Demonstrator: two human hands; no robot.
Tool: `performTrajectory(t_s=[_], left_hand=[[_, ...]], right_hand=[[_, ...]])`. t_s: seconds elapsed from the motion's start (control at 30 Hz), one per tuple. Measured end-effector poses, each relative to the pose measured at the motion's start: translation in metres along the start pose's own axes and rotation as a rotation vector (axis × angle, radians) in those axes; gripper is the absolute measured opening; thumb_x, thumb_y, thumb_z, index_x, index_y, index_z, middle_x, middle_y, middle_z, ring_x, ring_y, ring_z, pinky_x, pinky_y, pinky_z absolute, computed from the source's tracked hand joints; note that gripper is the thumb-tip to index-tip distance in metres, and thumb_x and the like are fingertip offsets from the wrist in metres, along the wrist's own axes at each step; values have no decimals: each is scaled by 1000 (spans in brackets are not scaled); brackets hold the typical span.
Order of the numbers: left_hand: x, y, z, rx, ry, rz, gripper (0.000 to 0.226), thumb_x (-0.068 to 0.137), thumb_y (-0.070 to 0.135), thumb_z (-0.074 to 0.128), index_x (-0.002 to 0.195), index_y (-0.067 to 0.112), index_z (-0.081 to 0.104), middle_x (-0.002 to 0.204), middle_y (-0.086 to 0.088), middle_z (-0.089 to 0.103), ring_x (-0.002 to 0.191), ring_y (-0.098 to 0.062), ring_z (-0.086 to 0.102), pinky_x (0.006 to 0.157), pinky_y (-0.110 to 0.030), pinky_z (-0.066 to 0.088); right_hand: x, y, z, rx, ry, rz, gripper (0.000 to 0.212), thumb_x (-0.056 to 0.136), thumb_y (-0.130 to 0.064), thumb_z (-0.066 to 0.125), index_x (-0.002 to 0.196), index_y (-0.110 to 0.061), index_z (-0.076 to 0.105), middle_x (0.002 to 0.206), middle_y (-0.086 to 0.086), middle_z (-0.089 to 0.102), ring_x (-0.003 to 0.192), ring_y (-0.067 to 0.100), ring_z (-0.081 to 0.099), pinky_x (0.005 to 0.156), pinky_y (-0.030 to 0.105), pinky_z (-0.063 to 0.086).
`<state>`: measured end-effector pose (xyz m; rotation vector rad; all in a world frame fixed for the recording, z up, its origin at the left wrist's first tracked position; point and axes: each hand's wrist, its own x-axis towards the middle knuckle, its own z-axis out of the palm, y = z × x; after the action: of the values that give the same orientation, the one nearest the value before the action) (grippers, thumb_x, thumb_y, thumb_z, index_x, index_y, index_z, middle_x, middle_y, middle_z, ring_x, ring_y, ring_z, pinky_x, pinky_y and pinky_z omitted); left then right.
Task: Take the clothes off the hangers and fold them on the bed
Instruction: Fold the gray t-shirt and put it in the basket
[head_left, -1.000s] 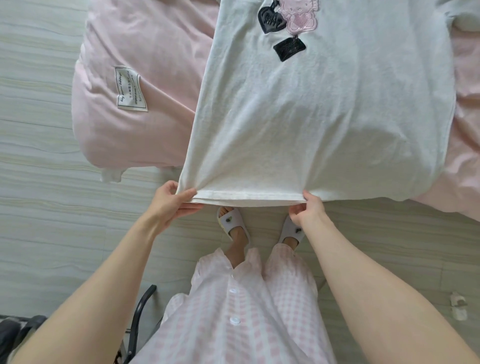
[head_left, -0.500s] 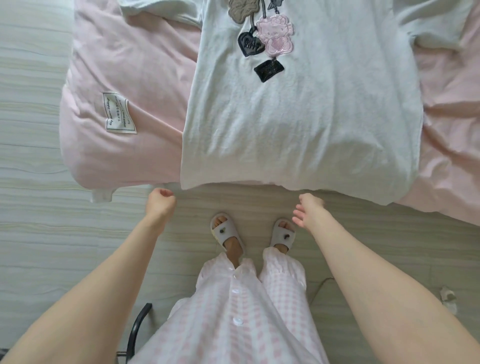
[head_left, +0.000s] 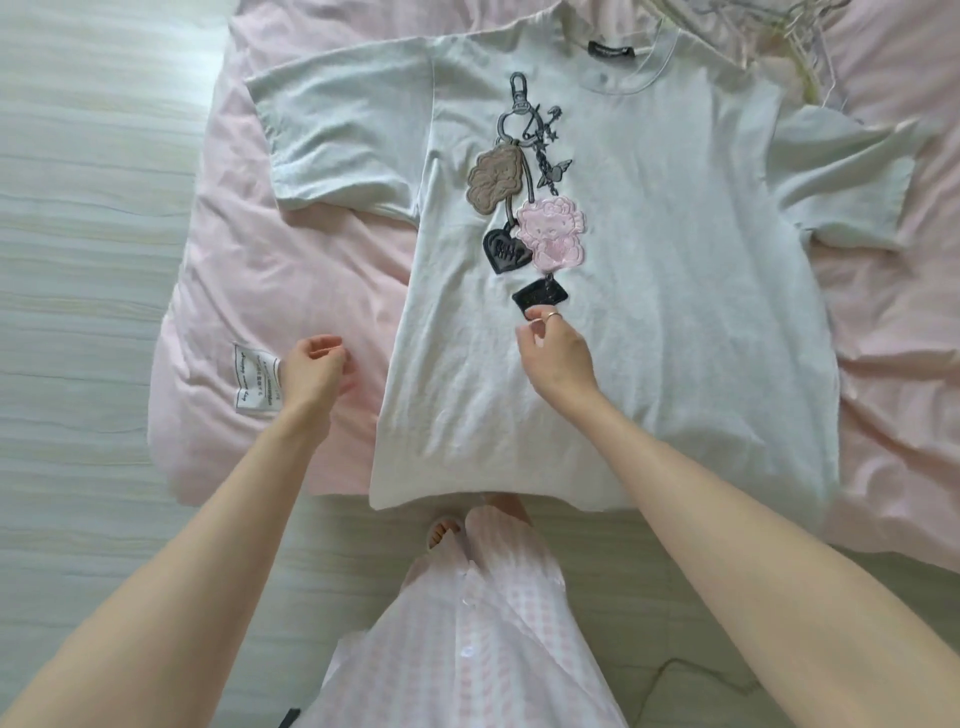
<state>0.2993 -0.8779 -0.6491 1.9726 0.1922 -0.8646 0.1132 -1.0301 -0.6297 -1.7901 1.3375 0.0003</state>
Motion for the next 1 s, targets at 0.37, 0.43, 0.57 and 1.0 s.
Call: performTrajectory(t_s=[0.37, 0.43, 0.57, 1.0], left_hand=[[105, 102, 59, -336, 64, -111, 5, 92, 15, 58, 88, 12, 56, 90, -3, 61, 82, -14, 63, 72, -26, 55], [120, 119, 66, -517, 115, -155, 5, 90, 11, 62, 91, 13, 57, 94, -4, 64, 87, -16, 64, 77, -29, 55], [134, 138, 67, -792, 184, -255, 17, 83, 1, 68, 97, 7, 60, 101, -11, 66, 88, -23, 66, 79, -37, 57], [86, 193, 136, 326, -86, 989, 26, 89, 25, 52, 110, 19, 65, 106, -13, 55, 92, -20, 58, 80, -25, 46]], right_hand=[[143, -75, 3, -511, -322, -377, 59, 99, -35, 38, 151, -24, 13, 160, 0, -3, 146, 18, -5, 117, 42, 6], [163, -89, 5, -583, -364, -430, 60, 99, -36, 35, 151, -26, 7, 159, -3, -11, 146, 17, -12, 117, 44, 2], [186, -100, 21, -728, -461, -522, 59, 100, -40, 31, 151, -26, 7, 159, -1, -9, 146, 18, -11, 117, 51, -2], [230, -90, -70, 837, -365, 320, 61, 98, -53, 24, 139, -10, 37, 132, 10, 55, 110, 25, 60, 99, 45, 46]])
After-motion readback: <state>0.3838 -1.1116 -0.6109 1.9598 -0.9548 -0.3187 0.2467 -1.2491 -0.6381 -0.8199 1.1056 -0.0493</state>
